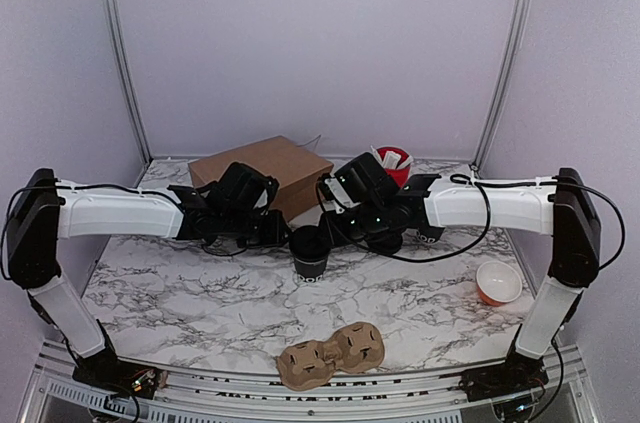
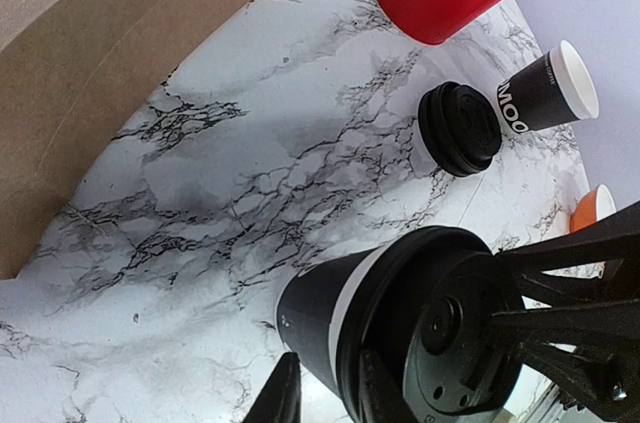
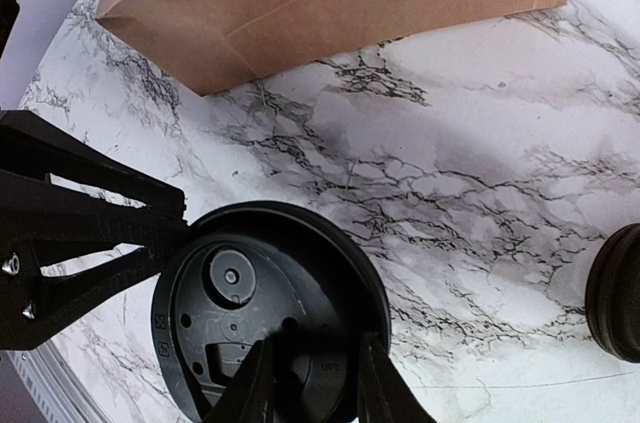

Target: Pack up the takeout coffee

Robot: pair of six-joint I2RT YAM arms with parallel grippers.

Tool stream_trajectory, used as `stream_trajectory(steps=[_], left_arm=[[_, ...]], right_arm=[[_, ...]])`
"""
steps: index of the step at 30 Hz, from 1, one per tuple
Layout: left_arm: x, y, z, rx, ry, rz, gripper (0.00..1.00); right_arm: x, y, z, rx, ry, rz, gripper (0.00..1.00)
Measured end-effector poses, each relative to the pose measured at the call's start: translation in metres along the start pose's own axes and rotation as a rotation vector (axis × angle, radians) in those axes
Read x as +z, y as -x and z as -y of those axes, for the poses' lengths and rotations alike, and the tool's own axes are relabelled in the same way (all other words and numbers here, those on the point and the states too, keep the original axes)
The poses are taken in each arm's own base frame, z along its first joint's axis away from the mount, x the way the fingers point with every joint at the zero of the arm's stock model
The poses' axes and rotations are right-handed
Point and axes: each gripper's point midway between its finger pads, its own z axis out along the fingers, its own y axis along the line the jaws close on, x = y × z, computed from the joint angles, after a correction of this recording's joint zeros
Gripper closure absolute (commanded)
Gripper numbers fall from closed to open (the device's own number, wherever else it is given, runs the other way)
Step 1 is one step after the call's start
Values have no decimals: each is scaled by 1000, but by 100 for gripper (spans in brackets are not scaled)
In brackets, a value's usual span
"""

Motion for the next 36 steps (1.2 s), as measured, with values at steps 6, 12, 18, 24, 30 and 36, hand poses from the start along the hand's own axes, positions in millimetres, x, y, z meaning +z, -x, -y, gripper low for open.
stream_trajectory(steps=[6,12,18,24,30,36], left_arm=[[3,-2,-2,0,5,-5,82],[5,-1,-2,0,3,2,82],[5,2,-3,17,16,16,81],[6,7,-2,51,43,1,80],[10,13,2,71,56,-8,79],[10,19,6,86,59,-8,77]], right_arm=[[1,0,0,-1,-1,0,73],[1,-1,0,-2,-4,1,73],[1,0,0,5,-7,4,73],[0,2,0,15,-13,9,67],[-4,5,1,35,-30,8,64],[-8,9,2,54,-45,21,63]])
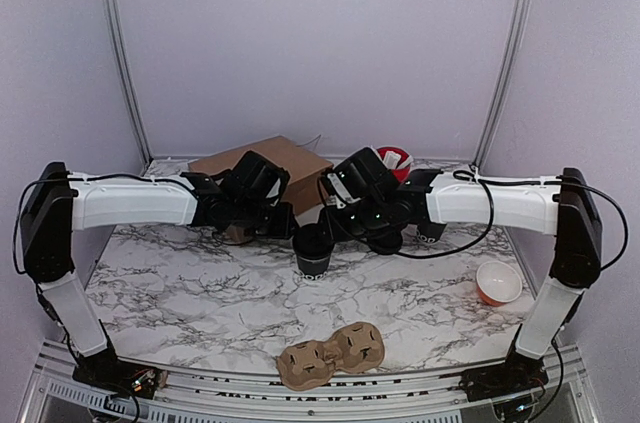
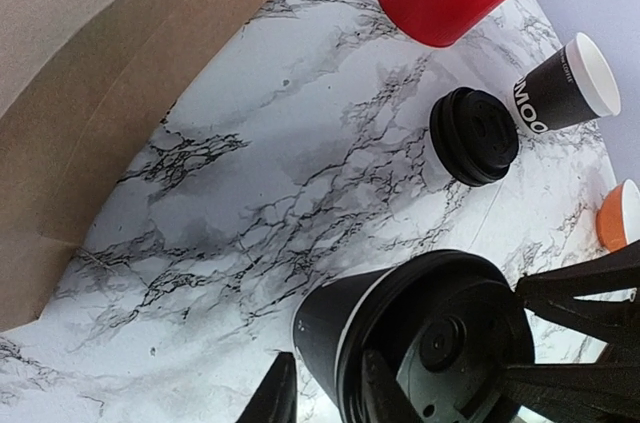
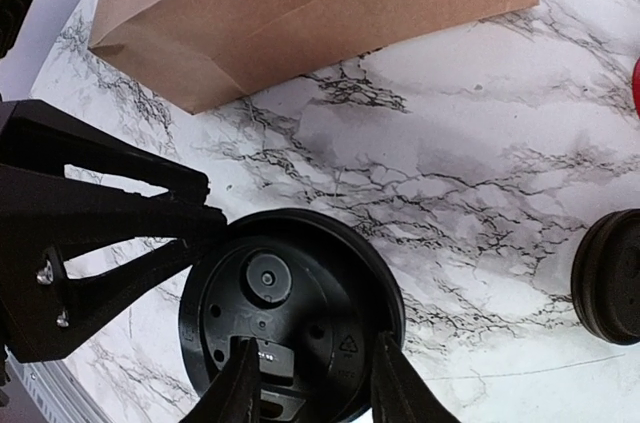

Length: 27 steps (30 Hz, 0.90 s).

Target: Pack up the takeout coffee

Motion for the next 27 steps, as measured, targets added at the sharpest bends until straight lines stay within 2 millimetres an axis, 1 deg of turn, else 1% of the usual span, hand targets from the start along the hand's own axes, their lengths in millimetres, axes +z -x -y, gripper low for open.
stream_trajectory(steps=[8,12,15,18,21,23,27], left_arm=[[-8,15,8,21,-7,25,73],[-12,15,6,27,6,23,72],[-21,13,6,26,-6,24,72],[-31,6,10,32,-30,17,71],[-36,-9,20,52,-61,-10,71],[-35,-22,28,72,-81,-38,71],[-34,-43,39,95,-105,-81,71]], right_arm=[[-13,9,-1,9,0,35,59],[-19,15,-1,7,38,38,62],[-23,21,9,24,82,45,63],[-25,30,36,71,104,53,63],[-24,35,56,100,132,52,64],[-22,37,57,103,160,47,64],[-14,32,50,89,217,22,64]])
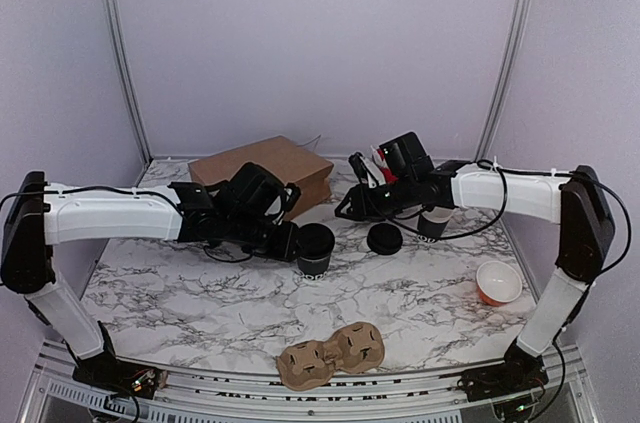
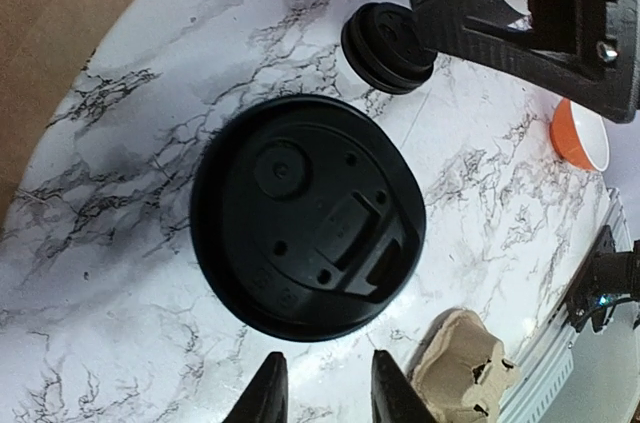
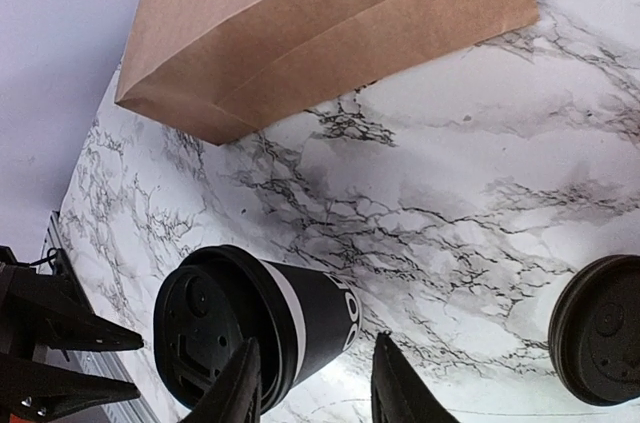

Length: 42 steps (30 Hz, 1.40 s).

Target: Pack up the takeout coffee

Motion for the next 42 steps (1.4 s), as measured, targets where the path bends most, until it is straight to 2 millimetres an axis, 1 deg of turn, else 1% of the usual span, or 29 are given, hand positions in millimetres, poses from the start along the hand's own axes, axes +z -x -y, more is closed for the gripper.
stream_trajectory(steps=[3,11,19,35,42], left_arm=[[1,-5,3,-2,-5,-10,71],[5,-7,-2,-23,15,-13,71],[9,-9,-5,-30,25,-21,71],[17,-13,-11,-29,53,-30,71],[17,-12,-12,-30,58,-27,71]], right_arm=[[5,-5,-1,-2,22,-23,64],[10,-9,-4,-5,55,-35,65],[20,-21,2,7,58,-66,66],[26,-31,0,7,72,-87,66],[28,-33,-3,4,75,-91,67]])
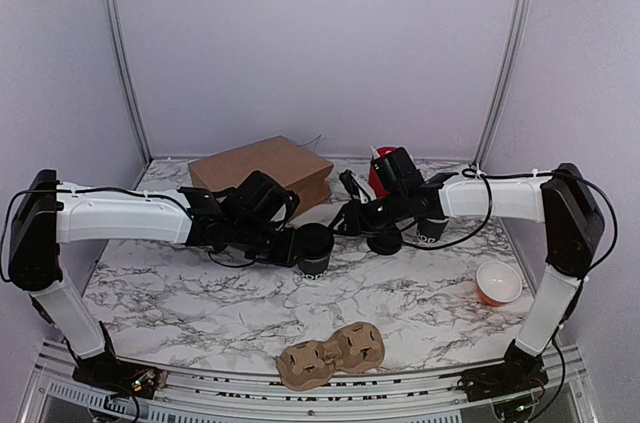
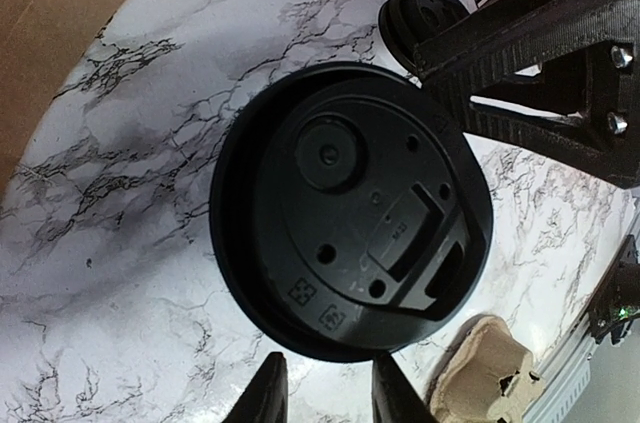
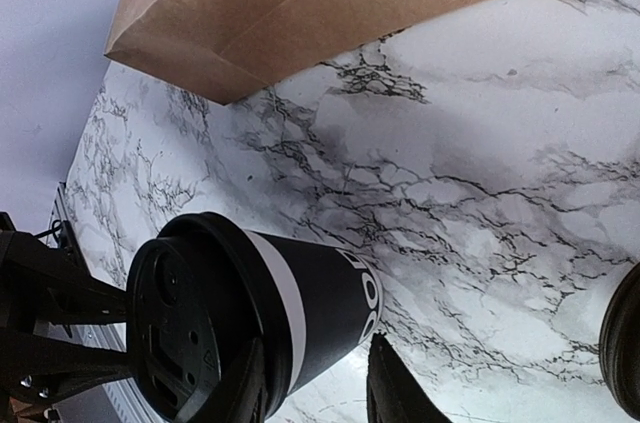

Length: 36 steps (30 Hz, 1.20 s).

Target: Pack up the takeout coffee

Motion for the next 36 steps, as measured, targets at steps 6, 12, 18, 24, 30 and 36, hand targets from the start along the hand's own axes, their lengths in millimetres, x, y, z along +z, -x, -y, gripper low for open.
stream_trajectory(steps=[6,12,18,24,30,36], left_arm=[[0,2,-3,-6,3,2,71],[-1,7,-9,-20,9,10,71],[-1,14,-18,-35,23,21,71],[-1,20,-29,-51,40,31,71],[-2,23,-33,-54,45,35,71],[-2,22,-32,-55,38,32,71]], right_arm=[[2,0,-2,6,-11,9,67],[3,-2,-1,24,-29,23,67],[-3,-9,-3,51,-51,32,67],[-2,-21,-16,55,-39,12,67],[-6,-23,-17,71,-54,14,66],[-14,-12,-10,100,-52,44,66]])
